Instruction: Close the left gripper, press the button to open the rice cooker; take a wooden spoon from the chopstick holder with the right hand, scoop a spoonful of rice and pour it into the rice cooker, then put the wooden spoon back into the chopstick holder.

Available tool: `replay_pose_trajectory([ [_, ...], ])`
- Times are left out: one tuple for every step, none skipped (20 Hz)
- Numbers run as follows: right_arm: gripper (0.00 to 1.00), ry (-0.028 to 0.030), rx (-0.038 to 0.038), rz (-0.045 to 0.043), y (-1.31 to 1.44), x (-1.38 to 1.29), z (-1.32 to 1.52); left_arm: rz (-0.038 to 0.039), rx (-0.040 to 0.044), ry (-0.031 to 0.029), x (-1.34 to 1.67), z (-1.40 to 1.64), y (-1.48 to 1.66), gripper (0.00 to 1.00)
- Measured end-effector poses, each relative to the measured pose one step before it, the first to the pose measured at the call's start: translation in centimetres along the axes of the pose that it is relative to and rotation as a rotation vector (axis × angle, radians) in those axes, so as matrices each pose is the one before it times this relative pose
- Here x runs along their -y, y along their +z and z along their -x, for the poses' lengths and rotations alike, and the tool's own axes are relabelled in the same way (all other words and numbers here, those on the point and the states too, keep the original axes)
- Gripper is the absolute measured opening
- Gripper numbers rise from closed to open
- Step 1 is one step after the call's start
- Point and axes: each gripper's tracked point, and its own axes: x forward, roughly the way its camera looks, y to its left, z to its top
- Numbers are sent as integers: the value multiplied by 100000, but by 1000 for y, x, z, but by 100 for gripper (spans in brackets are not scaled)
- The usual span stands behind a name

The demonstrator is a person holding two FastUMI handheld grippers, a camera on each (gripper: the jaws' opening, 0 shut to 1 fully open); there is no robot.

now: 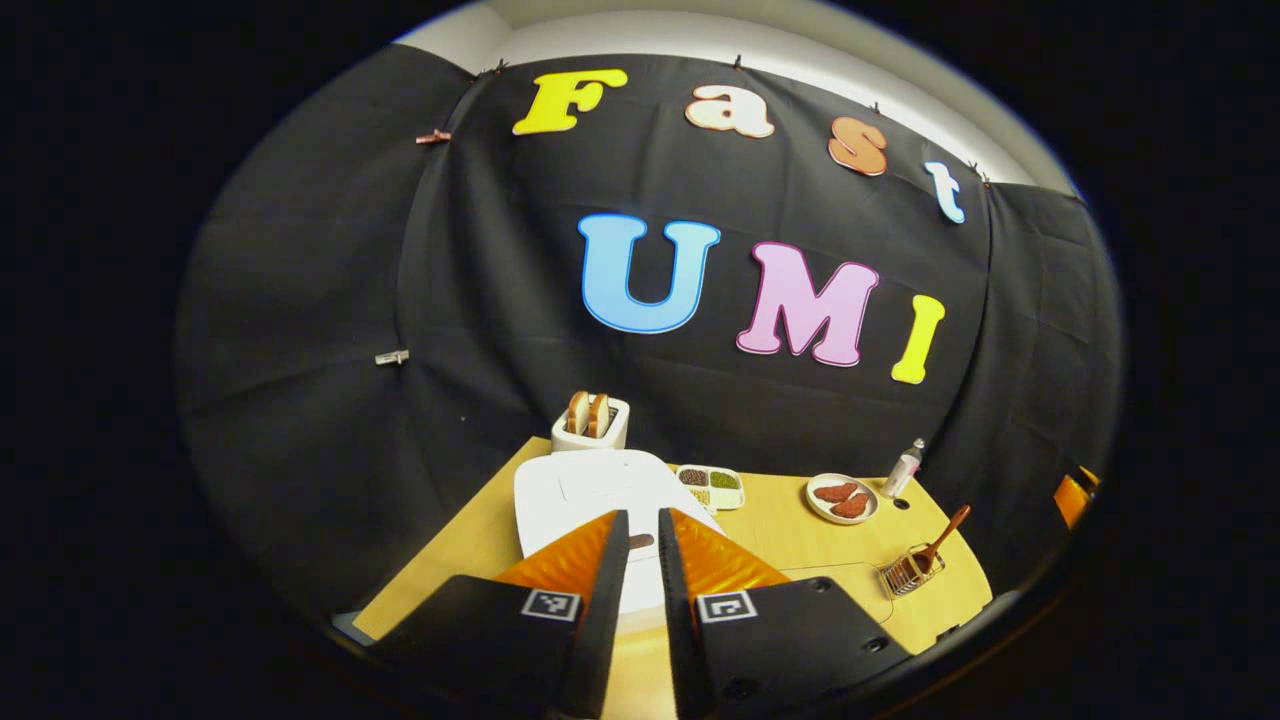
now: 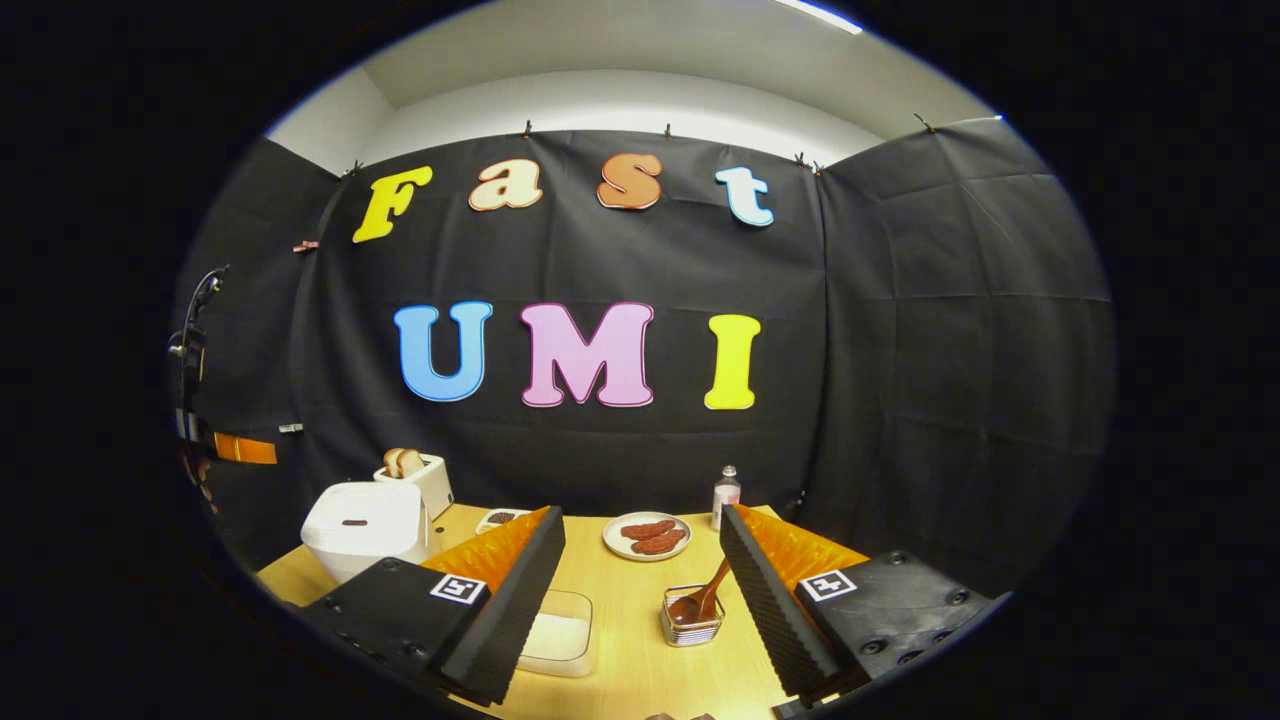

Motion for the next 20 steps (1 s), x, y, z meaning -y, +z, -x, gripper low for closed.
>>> replay_pose_trajectory([
  [98,-211,-617,182,-314,553,-445,703,-1410,1046,-262,-861,-185,24],
  [98,-516,-717,414,-381,638,-462,-93,-1081,1606,-379,-835,-7,16],
  [98,-462,-1339,252,-708,665,-532,-86,-1398,1280,-131,-926,-146,9],
  [98,151,-1758,-719,-728,373,-342,545,-1267,-799,199,-892,-155,8],
  [98,-271,-1815,-1148,-652,350,-280,1471,-1642,-1134,500,-1129,-456,8],
  [98,-393,-1644,-1107,-504,388,-162,1721,-1164,-916,74,-1054,-287,7],
  [98,-552,-1338,-672,-483,400,-230,1726,-173,996,-429,-1011,-281,6],
  [98,-676,-1059,-188,-384,425,-155,1143,-877,14,-321,-1117,-467,6],
  [98,-604,-973,205,-361,358,-109,509,-1028,-467,-7,-1018,-520,5],
  [98,-595,-962,325,-295,282,-82,419,-673,-126,-317,-1152,-404,5],
  [98,-422,-927,178,-323,306,-41,239,-932,-400,-234,-1074,-448,5],
  [98,-338,-932,24,-343,212,-102,306,-1591,-302,-169,-1023,-525,5],
  [98,-264,-790,-139,-158,136,-33,576,-1653,-536,-121,-859,-659,5],
  [98,-270,-513,-124,-93,178,-13,-64,-1191,-1007,3,-709,-567,6],
  [98,-336,-395,-17,-88,86,-79,-1120,-1686,160,18,-696,-561,6],
  [98,-143,-185,26,-57,12,-33,-1081,-1423,-74,39,-628,-556,6],
  [98,-22,-184,67,15,-88,-31,-765,-1181,-394,111,-461,-531,6],
  [98,156,-131,163,-118,-128,-93,-497,-1082,-603,203,-357,-449,5],
  [98,226,-5,275,0,-128,-65,-726,-1021,242,28,-356,-372,5],
  [98,370,20,248,-29,-176,-17,-772,-668,372,0,-339,-360,5],
])
